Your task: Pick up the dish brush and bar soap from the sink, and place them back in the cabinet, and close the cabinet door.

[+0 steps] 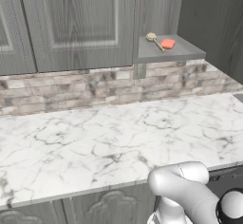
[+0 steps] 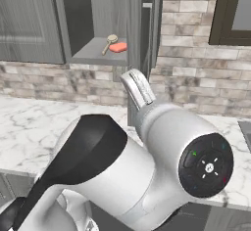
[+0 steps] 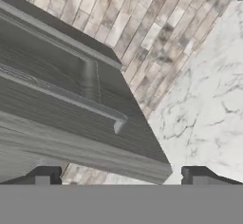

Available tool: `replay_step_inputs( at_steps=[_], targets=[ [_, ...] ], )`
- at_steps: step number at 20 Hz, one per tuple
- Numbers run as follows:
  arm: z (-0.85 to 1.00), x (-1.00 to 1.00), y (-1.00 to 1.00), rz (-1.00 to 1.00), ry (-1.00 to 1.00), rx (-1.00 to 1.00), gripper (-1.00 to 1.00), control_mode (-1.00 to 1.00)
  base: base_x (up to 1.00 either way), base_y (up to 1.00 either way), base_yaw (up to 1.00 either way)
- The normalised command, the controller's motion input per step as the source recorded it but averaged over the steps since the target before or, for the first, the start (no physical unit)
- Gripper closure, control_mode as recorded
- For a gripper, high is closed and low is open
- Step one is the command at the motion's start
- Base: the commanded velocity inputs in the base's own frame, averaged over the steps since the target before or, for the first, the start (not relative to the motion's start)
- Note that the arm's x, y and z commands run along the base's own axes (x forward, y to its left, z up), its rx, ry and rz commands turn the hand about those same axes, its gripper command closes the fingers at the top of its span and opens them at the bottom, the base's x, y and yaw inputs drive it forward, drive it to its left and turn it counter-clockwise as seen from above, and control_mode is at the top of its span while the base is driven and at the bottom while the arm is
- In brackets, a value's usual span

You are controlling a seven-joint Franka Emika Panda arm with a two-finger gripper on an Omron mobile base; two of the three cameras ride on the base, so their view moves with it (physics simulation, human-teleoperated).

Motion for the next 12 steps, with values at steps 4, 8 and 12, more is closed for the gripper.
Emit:
replay_step_inputs(
  at_steps=[4, 8, 12],
  targets=[
    [0.0, 0.02, -0.3, 0.02, -0.02, 0.16, -1.0, -1.0, 0.0, 0.0, 0.0],
    [0.0, 0.54, -0.18, 0.09, 0.0, 0.22, -1.0, -1.0, 0.0, 0.0, 0.0],
    [0.0, 0.58, -0.21, 0.1, 0.0, 0.22, -1.0, -1.0, 0.0, 0.0, 0.0]
  ],
)
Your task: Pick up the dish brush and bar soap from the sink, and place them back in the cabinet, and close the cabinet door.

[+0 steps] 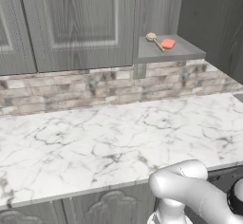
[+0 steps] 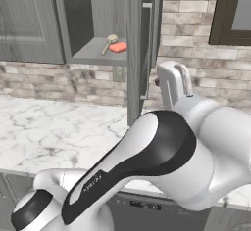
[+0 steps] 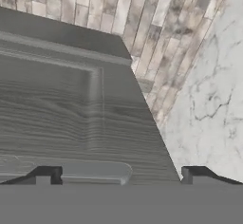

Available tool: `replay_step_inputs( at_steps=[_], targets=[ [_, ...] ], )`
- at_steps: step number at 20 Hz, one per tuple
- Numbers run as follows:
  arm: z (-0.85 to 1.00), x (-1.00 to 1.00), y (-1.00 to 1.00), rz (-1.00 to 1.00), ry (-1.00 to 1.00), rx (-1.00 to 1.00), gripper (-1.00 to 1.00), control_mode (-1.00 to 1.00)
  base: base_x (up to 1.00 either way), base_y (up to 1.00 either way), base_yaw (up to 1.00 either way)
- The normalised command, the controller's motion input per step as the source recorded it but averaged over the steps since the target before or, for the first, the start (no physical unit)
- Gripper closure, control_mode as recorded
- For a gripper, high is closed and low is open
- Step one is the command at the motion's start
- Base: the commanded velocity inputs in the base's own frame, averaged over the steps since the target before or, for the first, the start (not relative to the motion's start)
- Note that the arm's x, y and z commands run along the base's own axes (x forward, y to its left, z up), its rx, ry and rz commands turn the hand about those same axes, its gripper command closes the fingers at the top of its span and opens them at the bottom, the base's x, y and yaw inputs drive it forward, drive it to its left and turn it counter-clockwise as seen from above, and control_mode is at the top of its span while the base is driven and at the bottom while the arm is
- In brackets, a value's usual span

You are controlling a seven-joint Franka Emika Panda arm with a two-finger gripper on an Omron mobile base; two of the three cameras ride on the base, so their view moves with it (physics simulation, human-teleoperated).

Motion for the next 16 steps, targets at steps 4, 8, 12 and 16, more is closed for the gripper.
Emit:
replay_step_inputs(
  at_steps=[4, 8, 12, 16],
  targets=[
    [0.0, 0.41, -0.27, 0.1, 0.0, 0.2, -1.0, -1.0, 0.0, 0.0, 0.0],
    [0.0, 0.27, -0.18, 0.09, 0.02, 0.18, -1.0, -1.0, 0.0, 0.0, 0.0],
    [0.0, 0.21, 0.0, 0.06, 0.03, 0.1, -1.0, -1.0, 0.0, 0.0, 0.0],
    [0.0, 0.22, 0.05, 0.04, 0.02, 0.06, -1.0, -1.0, 0.0, 0.0, 0.0]
  ],
)
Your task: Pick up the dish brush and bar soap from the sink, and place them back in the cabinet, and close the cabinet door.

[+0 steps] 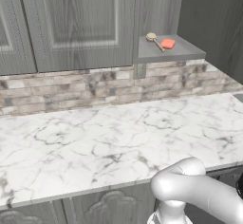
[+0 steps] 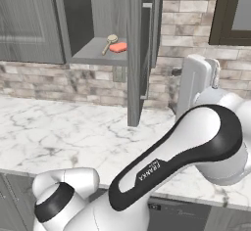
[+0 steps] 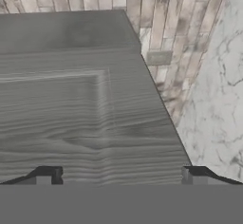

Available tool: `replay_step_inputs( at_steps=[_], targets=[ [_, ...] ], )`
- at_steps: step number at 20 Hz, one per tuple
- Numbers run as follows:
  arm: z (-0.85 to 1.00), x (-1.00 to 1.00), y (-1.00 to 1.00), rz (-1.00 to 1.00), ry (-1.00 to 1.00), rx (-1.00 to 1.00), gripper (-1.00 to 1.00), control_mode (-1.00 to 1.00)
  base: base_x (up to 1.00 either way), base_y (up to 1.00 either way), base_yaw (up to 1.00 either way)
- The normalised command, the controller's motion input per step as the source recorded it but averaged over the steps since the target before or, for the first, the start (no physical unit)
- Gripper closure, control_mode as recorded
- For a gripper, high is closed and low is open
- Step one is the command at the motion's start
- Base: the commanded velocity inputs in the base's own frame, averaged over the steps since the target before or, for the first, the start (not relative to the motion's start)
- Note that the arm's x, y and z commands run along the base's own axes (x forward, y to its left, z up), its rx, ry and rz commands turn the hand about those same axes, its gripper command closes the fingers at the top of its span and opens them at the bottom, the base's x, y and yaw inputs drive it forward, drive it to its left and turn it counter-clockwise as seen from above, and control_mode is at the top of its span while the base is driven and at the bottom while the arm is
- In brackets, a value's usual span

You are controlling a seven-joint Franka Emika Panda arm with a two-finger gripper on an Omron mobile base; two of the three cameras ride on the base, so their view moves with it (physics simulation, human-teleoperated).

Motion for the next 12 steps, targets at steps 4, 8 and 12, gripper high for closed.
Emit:
replay_step_inputs(
  at_steps=[4, 8, 12],
  targets=[
    [0.0, 0.26, 0.02, 0.05, 0.02, 0.05, -1.0, -1.0, 0.0, 0.0, 0.0],
    [0.0, 0.24, 0.08, 0.05, 0.0, 0.03, -1.0, -1.0, 0.0, 0.0, 0.0],
    [0.0, 0.14, 0.19, 0.07, 0.0, 0.01, -1.0, -1.0, 0.0, 0.0, 0.0]
  ],
)
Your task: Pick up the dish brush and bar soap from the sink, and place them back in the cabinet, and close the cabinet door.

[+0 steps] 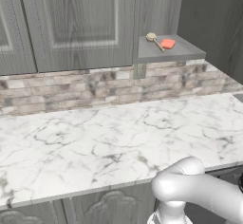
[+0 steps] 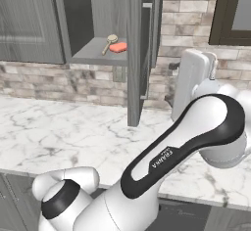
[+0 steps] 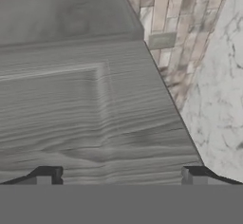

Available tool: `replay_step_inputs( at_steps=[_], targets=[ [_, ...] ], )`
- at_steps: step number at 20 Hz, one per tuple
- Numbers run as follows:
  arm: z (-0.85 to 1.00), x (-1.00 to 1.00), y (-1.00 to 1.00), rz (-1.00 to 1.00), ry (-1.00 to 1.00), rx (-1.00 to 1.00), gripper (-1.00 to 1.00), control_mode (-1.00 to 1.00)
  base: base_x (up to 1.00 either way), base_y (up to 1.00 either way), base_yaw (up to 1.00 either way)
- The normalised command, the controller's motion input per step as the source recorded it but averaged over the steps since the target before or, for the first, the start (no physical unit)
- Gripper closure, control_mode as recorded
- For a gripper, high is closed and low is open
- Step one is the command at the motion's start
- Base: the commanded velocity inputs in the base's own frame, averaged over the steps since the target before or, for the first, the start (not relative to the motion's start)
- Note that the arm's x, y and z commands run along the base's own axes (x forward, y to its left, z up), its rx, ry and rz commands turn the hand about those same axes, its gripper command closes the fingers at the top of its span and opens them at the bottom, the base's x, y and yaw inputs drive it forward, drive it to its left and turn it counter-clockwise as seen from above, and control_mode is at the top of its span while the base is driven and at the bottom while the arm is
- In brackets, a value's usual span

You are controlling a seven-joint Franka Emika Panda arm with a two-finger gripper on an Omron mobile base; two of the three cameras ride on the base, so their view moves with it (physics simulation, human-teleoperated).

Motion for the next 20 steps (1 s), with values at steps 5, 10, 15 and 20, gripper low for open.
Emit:
replay_step_inputs(
  at_steps=[5, 10, 15, 20],
  targets=[
    [0.0, 0.13, 0.19, 0.08, 0.0, 0.01, -1.0, -1.0, 0.0, 0.0, 0.0],
    [0.0, 0.01, 0.24, 0.1, 0.0, 0.01, -1.0, -1.0, 0.0, 0.0, 0.0],
    [0.0, 0.0, 0.36, 0.15, 0.0, 0.01, -1.0, -1.0, 0.0, 0.0, 0.0],
    [0.0, -0.02, 0.45, 0.14, 0.05, 0.05, -1.0, -1.0, 0.0, 0.0, 0.0]
  ],
)
